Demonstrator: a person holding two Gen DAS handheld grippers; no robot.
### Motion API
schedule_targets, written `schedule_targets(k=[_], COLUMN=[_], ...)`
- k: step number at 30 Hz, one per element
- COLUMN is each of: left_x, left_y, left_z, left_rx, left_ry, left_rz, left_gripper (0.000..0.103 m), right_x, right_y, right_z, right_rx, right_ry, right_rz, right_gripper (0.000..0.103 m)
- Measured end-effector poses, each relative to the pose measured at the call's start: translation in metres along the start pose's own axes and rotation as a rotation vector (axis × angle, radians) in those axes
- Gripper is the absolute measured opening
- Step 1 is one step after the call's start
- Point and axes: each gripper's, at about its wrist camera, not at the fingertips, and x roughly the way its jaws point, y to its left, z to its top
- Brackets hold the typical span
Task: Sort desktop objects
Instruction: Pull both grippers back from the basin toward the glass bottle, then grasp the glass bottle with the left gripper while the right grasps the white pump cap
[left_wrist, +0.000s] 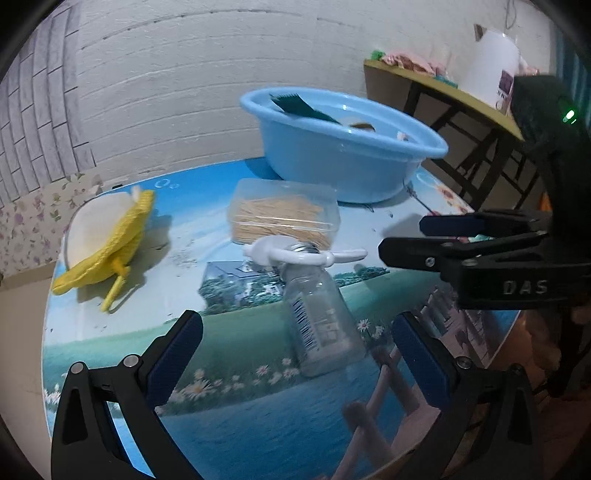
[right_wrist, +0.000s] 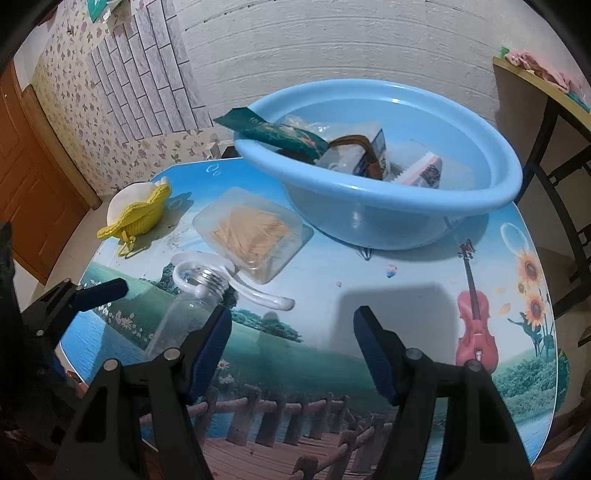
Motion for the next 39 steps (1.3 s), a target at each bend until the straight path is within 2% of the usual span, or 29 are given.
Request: schedule_targets(k=[7, 8, 9, 10, 12, 15, 24, 31, 35, 39], left_x=[0.006, 0.005, 0.006, 0.006, 0.007, 0.005, -0.008, -0.022, -0.027, -0.028], left_y=[0.003, 0.005, 0.006, 0.008, 0.012, 0.01, 0.015, 0.023, 0.025, 0.027], left_z=[0.006, 0.007, 0.007, 0.007, 0.006, 0.005, -0.008, -0.023, -0.026, -0.027], left_rx=[-0.022, -0.025, -0.03, -0.035, -0.04, -0.021, 0.02, 0.053, 0.058, 0.048], left_ry=[-0.005, -0.006, -0.005, 0.002, 0.011, 0.005, -0.001, 0.005, 0.006, 0.001], left_rz=[-0.016, -0.017, -0.016, -0.015, -0.043, -0.058, -0.119, -0.174, -0.183, -0.182], left_gripper=[0.1, 0.09, 0.073, 0.066, 0.046, 0.034, 0.033, 0.033, 0.033, 0.033], right_x=[-0.002, -0.003, -0.004, -0.004, -0.004, -0.004, 0.0, 0.006, 0.009, 0.018], right_y=[-0.008, -0.009, -0.008, -0.008, -0.006, -0.002, 0.012, 0.039, 0.055, 0.055], right_z=[-0.001, -0.001, -0.001, -0.001, 0.0, 0.0, -0.001, -0.003, -0.006, -0.004], right_rx=[0.017, 0.02, 0.019, 0.017, 0.011, -0.003, -0.043, -0.134, -0.19, -0.163], right_ry=[-0.009, -0.015, -0.017, -0.018, -0.019, -0.019, -0.011, 0.028, 0.047, 0.063], right_rz=[0.027, 0.037, 0.045, 0.057, 0.072, 0.086, 0.116, 0.196, 0.219, 0.266], right_gripper=[0.068, 0.068, 0.068, 0.068, 0.068, 0.068, 0.068, 0.069, 0.069, 0.069])
